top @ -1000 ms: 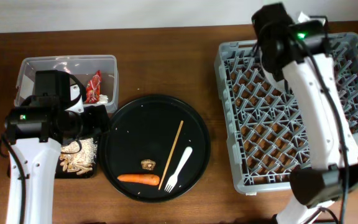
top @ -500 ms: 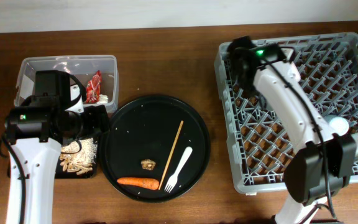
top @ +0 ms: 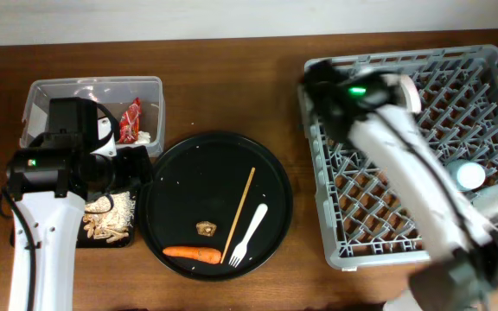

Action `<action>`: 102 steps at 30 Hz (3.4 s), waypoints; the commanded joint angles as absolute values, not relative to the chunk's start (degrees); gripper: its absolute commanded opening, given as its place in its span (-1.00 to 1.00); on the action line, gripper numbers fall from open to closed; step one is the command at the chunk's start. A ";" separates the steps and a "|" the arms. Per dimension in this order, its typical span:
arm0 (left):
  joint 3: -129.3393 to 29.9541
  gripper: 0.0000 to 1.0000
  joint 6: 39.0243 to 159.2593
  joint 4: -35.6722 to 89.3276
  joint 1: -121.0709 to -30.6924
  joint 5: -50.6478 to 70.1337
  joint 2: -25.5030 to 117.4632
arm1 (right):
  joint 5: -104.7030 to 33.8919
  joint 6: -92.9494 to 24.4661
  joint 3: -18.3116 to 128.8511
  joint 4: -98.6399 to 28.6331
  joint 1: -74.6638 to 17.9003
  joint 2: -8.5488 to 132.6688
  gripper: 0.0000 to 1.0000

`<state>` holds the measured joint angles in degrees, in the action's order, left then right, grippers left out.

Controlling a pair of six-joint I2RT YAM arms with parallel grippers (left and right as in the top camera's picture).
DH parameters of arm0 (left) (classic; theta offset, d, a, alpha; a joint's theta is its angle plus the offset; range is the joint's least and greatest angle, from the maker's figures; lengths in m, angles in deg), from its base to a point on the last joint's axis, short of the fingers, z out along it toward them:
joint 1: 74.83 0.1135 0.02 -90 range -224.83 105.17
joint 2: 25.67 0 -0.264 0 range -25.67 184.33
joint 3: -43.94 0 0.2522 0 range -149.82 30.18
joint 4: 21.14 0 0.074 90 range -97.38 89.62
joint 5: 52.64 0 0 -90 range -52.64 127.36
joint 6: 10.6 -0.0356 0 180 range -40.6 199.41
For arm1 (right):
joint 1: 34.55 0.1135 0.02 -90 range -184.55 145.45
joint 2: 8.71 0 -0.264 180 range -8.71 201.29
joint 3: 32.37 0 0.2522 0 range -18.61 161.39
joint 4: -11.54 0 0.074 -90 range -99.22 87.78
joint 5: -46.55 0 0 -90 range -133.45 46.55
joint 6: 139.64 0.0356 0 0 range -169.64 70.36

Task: Sort waste into correct bins and load items into the dishwasher rack
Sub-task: 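Place the plate upright in the rack with the right gripper, then grasp the white plastic fork with the right gripper and place it in the rack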

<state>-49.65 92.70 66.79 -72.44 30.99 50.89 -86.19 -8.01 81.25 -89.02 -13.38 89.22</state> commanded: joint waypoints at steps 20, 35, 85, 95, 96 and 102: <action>-49.67 0.74 92.64 66.90 -72.16 31.62 50.93 | -24.20 -46.44 82.32 -72.98 -47.93 96.52 -0.84; -49.67 0.92 92.62 67.86 -72.16 31.64 50.93 | -38.24 -45.48 82.34 -79.34 -45.73 88.56 -0.72; -49.67 0.94 94.37 66.86 -72.16 34.40 58.34 | -35.07 9.65 57.64 -58.36 15.36 107.18 -0.32; -49.67 0.94 94.37 67.14 -72.16 34.42 58.34 | -37.14 9.08 56.79 -56.78 14.03 106.35 -0.86; -49.67 0.94 94.34 67.14 -72.16 34.42 58.34 | -37.58 8.60 57.36 -57.57 13.40 106.03 -0.86; -49.67 0.95 94.34 67.10 -72.16 34.42 58.34 | -43.35 -0.93 66.69 -68.56 6.53 102.81 -0.92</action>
